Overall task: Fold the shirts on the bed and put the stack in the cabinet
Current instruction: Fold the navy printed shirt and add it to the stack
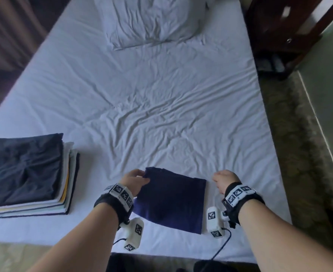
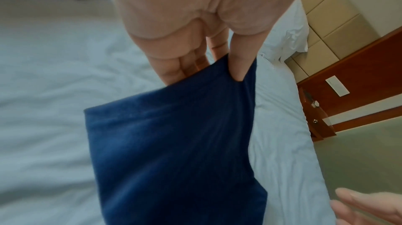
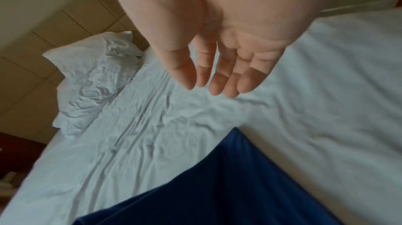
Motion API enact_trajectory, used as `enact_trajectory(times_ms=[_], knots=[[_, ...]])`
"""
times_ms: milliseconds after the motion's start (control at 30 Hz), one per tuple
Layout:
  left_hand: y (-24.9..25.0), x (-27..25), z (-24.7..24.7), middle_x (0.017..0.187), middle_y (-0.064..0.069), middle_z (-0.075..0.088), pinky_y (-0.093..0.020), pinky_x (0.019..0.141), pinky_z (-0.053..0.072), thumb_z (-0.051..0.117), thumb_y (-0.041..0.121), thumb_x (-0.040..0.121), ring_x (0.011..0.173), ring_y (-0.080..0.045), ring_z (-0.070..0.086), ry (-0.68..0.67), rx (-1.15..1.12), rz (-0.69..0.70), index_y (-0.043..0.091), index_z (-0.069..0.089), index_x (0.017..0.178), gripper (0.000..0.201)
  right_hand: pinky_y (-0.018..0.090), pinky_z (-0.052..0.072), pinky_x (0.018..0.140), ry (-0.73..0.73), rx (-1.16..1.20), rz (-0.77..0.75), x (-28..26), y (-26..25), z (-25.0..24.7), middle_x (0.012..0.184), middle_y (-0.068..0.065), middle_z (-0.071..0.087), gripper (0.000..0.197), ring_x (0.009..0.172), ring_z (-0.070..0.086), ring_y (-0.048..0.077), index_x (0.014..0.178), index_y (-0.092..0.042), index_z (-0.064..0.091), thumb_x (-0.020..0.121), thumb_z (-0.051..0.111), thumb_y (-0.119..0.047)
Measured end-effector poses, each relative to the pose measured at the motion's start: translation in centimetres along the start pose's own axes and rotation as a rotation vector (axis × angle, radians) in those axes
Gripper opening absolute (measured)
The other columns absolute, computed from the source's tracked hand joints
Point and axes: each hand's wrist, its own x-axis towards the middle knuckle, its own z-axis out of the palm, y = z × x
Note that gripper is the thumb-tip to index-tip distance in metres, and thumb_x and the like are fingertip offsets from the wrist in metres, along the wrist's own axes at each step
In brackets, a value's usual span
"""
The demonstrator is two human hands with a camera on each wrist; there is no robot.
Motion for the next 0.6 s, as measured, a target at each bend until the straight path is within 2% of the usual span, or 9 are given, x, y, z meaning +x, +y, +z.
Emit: enact_trajectory(times_ms=[100,167,233,300,367,433,467,533,600], knots=[[-0.2,1.4,0.0,0.093,-0.017,0.073,-0.055,0.088,0.059,0.080,0.017,0.077,0.079,-0.029,0.068,0.092,0.036,0.015,0.022,0.066,0.089,0.018,0.032,0.036,0.058,-0.037,-0.131,0.066,0.5,1.3,0.4,0.057,0.005,0.047,0.008,0.054,0.041,0.023,0.063,-0.014,0.056,0.063,0.060,-0.021],[-1.1,3.0,0.0,0.093,-0.014,0.076,-0.053,0.086,0.061,0.081,0.032,0.062,0.084,-0.031,0.074,0.140,0.068,-0.007,0.024,0.067,0.092,0.034,0.032,0.034,0.061,-0.046,-0.173,0.090,1.3,3.2,1.4,0.054,0.005,0.044,0.017,0.056,0.039,0.024,0.055,-0.014,0.048,0.063,0.061,-0.022],[-3.7,6.2,-0.4,0.091,-0.010,0.077,-0.052,0.086,0.061,0.080,0.047,0.045,0.089,-0.031,0.075,0.173,0.094,-0.006,0.024,0.069,0.093,0.054,0.029,0.037,0.059,-0.064,-0.200,0.084,2.6,5.0,2.9,0.058,0.005,0.051,0.027,0.059,0.047,0.025,0.061,-0.014,0.056,0.082,0.068,-0.024],[-5.4,8.0,-0.3,0.088,-0.008,0.078,-0.056,0.088,0.060,0.081,0.054,0.043,0.090,-0.033,0.075,0.175,0.112,0.002,0.022,0.074,0.091,0.059,0.028,0.039,0.056,-0.072,-0.157,0.068,4.0,6.3,4.6,0.065,0.005,0.059,0.026,0.061,0.056,0.025,0.072,-0.011,0.064,0.088,0.071,-0.030],[-4.6,6.7,0.4,0.078,-0.001,0.077,-0.052,0.089,0.057,0.085,0.050,0.058,0.086,-0.032,0.074,0.168,0.123,0.027,0.023,0.076,0.084,0.040,0.027,0.044,0.054,-0.053,-0.067,0.053,5.0,6.6,6.0,0.066,0.004,0.065,0.027,0.060,0.060,0.021,0.075,-0.008,0.067,0.086,0.075,-0.032],[-4.1,6.2,1.0,0.069,0.007,0.074,-0.043,0.084,0.056,0.084,0.037,0.077,0.077,-0.023,0.069,0.154,0.125,0.055,0.024,0.074,0.080,0.017,0.032,0.057,0.068,-0.031,-0.021,0.083,6.3,6.6,7.0,0.071,0.003,0.071,0.028,0.067,0.068,0.024,0.077,-0.011,0.070,0.079,0.079,-0.037],[-4.0,6.0,1.3,0.071,0.007,0.073,-0.040,0.082,0.056,0.084,0.036,0.078,0.076,-0.021,0.068,0.156,0.126,0.066,0.026,0.072,0.082,0.015,0.036,0.059,0.076,-0.030,-0.014,0.100,6.6,6.5,7.3,0.074,0.003,0.072,0.026,0.071,0.070,0.025,0.078,-0.014,0.070,0.077,0.079,-0.039],[-3.8,5.3,1.5,0.079,0.003,0.074,-0.040,0.083,0.057,0.084,0.044,0.065,0.079,-0.022,0.070,0.173,0.111,0.100,0.030,0.070,0.084,0.027,0.035,0.057,0.077,-0.055,-0.006,0.126,6.6,5.5,7.5,0.079,0.003,0.071,0.020,0.074,0.068,0.026,0.084,-0.019,0.069,0.078,0.078,-0.035],[-3.5,4.4,0.9,0.079,-0.001,0.072,-0.041,0.081,0.057,0.080,0.047,0.053,0.076,-0.023,0.068,0.204,0.045,0.139,0.035,0.067,0.078,0.030,0.034,0.053,0.073,-0.081,0.016,0.124,5.7,4.0,7.3,0.086,0.006,0.070,0.018,0.077,0.067,0.028,0.093,-0.020,0.069,0.080,0.075,-0.032]])
